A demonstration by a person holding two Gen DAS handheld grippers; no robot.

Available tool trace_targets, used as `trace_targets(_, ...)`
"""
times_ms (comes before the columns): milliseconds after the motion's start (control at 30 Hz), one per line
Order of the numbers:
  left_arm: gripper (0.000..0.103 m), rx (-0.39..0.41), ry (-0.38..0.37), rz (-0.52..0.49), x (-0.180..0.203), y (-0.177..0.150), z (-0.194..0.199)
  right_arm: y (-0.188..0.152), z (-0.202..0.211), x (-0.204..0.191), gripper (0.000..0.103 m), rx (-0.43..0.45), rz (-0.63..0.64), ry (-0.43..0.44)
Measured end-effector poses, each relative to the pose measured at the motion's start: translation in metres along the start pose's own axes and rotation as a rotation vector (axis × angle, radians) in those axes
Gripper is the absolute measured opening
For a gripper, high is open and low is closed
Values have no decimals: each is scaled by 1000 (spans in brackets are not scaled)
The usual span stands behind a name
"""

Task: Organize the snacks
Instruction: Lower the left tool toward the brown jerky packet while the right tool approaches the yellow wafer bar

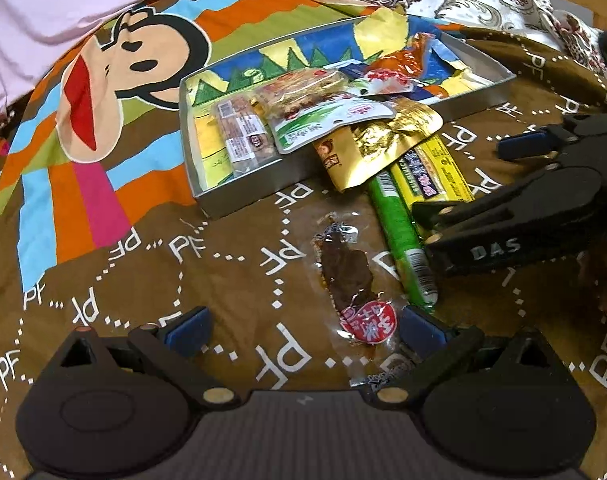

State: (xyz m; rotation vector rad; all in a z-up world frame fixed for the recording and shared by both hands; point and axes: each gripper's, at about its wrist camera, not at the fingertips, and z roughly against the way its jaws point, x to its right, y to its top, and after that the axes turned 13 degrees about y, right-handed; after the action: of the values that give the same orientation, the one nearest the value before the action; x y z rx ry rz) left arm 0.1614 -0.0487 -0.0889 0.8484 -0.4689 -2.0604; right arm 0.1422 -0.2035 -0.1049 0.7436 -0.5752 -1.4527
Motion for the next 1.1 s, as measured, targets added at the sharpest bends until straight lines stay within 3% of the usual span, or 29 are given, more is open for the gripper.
trace_targets(133, 102, 11, 37, 17, -5, 2, 5, -1, 9, 8, 102, 5, -41, -65)
trace_targets(300, 102, -5, 29, 16, -5, 2, 2, -2, 6, 12, 102, 8, -85, 20)
trace_targets(433, 102, -16, -21, 43, -5, 3, -5, -3, 0, -2, 102, -9, -28, 69)
trace_targets(667, 103, -27, -30, 62, -4, 2, -19, -4, -12, -12, 102, -22, 49, 21)
trace_targets(833, 102, -36, -34, 81, -8, 1, -18, -4, -4, -19, 102, -42, 110, -78)
trace_targets(1000, 101, -52, 7, 103, -14, 3, -13, -12, 6, -8, 102, -54, 66, -139)
trace_targets(1100, 101, -48, 1, 119, -17, 3, -13, -13, 11, -9, 102, -10, 66, -120)
